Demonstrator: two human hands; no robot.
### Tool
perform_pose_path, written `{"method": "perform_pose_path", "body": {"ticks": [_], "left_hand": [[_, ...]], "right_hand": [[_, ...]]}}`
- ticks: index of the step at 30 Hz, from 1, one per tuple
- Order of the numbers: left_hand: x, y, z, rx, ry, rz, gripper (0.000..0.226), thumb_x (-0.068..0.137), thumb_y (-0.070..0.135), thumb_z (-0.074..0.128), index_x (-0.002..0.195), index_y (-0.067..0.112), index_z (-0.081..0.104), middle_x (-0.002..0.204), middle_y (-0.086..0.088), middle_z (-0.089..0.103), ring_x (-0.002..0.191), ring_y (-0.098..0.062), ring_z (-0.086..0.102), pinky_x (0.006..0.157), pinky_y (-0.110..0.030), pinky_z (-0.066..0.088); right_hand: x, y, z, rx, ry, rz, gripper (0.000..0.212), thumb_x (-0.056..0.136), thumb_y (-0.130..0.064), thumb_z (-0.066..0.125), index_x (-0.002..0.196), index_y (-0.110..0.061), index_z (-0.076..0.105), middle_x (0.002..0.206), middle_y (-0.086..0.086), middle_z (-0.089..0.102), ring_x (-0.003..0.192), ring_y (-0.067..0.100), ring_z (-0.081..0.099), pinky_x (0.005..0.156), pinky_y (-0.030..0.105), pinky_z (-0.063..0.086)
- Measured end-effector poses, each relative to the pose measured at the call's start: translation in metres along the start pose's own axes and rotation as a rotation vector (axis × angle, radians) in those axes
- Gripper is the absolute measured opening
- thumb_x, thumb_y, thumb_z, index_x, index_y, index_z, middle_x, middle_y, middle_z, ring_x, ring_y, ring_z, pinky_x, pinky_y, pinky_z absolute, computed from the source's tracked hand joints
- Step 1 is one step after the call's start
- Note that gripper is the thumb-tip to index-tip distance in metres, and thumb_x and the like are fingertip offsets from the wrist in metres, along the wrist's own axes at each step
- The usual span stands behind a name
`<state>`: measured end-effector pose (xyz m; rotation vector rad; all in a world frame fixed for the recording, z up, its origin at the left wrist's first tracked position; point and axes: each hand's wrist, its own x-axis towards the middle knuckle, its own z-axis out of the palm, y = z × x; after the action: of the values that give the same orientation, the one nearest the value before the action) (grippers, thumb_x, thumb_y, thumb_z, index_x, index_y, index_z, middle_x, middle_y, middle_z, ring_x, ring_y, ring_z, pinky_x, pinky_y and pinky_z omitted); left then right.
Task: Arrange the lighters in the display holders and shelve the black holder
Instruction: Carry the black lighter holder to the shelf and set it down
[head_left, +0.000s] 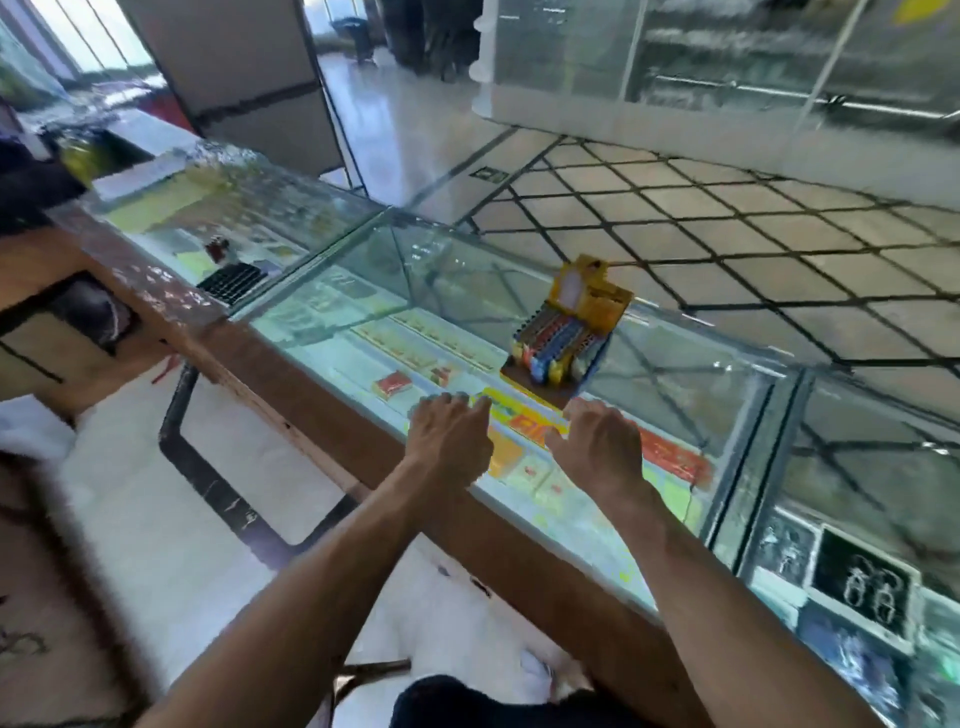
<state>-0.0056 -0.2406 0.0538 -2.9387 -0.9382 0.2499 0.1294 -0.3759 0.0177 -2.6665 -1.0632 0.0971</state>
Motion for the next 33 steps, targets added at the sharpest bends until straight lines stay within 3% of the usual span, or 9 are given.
{"method": "perform_pose_path", "body": {"ticks": [5,9,13,16,20,23,27,30,33], "left_hand": [[0.074,0.002,-0.009,-0.078,0.027,-0.045,0.040,0.094,0.038,0.051,0.128,0.017,0.057,0.129,-0.012,0.063,0.122,-0.034,0.057,0.101,-0.046,0.041],[0.134,0.003,-0.011,-0.413,0.120,-0.090,0.052,0.100,0.055,0.045,0.124,0.012,0.061,0.125,-0.015,0.063,0.119,-0.037,0.059,0.096,-0.047,0.047],[0.192,-0.001,0.007,-0.760,-0.142,-0.093,0.079,0.095,0.071,0.049,0.139,0.006,0.057,0.135,-0.022,0.060,0.129,-0.038,0.055,0.103,-0.045,0.043],[0.219,-0.007,0.035,-0.868,-0.289,0.000,0.089,0.074,0.089,0.042,0.103,0.011,0.073,0.099,-0.019,0.074,0.097,-0.036,0.070,0.080,-0.044,0.052],[0.238,-0.018,0.054,-0.974,-0.383,0.073,0.090,0.070,0.093,0.049,0.087,0.010,0.078,0.082,-0.017,0.075,0.073,-0.027,0.072,0.068,-0.041,0.053],[0.248,-0.019,0.050,-1.081,-0.433,0.093,0.087,0.066,0.092,0.056,0.080,0.009,0.080,0.078,-0.018,0.076,0.065,-0.022,0.067,0.064,-0.035,0.048],[0.259,-0.013,0.061,-1.050,-0.398,0.228,0.078,0.082,0.085,0.049,0.078,0.013,0.079,0.071,-0.012,0.075,0.058,-0.014,0.066,0.061,-0.030,0.053],[0.253,-0.009,0.051,-1.119,-0.464,0.259,0.062,0.092,0.072,0.051,0.099,0.016,0.078,0.086,-0.007,0.079,0.078,-0.025,0.078,0.073,-0.049,0.064],[0.247,-0.005,0.026,-1.246,-0.539,0.242,0.031,0.102,0.044,0.059,0.106,0.014,0.069,0.094,-0.005,0.078,0.084,-0.018,0.077,0.073,-0.036,0.060]], "right_hand": [[0.039,0.028,0.000,-0.008,-0.008,0.179,0.046,0.094,-0.055,0.062,0.118,-0.016,0.069,0.113,0.012,0.071,0.108,0.035,0.067,0.090,0.041,0.052],[0.066,0.035,0.010,0.318,0.033,0.351,0.049,0.098,-0.056,0.062,0.119,-0.012,0.064,0.115,0.016,0.069,0.110,0.036,0.065,0.084,0.040,0.051],[0.089,0.027,0.024,0.608,0.035,0.529,0.070,0.099,-0.060,0.060,0.144,-0.007,0.052,0.145,0.017,0.056,0.135,0.032,0.052,0.103,0.038,0.042],[0.108,0.019,0.041,0.700,0.061,0.656,0.084,0.097,-0.066,0.057,0.149,-0.001,0.049,0.153,0.021,0.051,0.142,0.034,0.046,0.113,0.040,0.036],[0.128,0.013,0.078,0.712,0.083,0.782,0.107,0.080,-0.096,0.041,0.136,-0.008,0.066,0.141,0.021,0.060,0.133,0.037,0.053,0.112,0.048,0.041],[0.141,0.019,0.110,0.709,0.158,0.821,0.098,0.081,-0.098,0.038,0.120,-0.015,0.074,0.127,0.016,0.068,0.120,0.035,0.061,0.102,0.053,0.050],[0.142,-0.010,0.083,0.773,0.324,0.769,0.058,0.093,-0.073,0.048,0.096,-0.021,0.075,0.090,-0.003,0.075,0.085,0.016,0.072,0.075,0.042,0.059],[0.144,-0.025,0.070,0.948,0.349,0.722,0.042,0.097,-0.054,0.052,0.111,-0.022,0.075,0.098,-0.006,0.079,0.088,0.011,0.076,0.073,0.032,0.061],[0.141,-0.028,0.061,1.068,0.363,0.738,0.041,0.095,-0.050,0.053,0.121,-0.024,0.072,0.107,-0.008,0.079,0.095,0.008,0.076,0.074,0.024,0.057]]}}
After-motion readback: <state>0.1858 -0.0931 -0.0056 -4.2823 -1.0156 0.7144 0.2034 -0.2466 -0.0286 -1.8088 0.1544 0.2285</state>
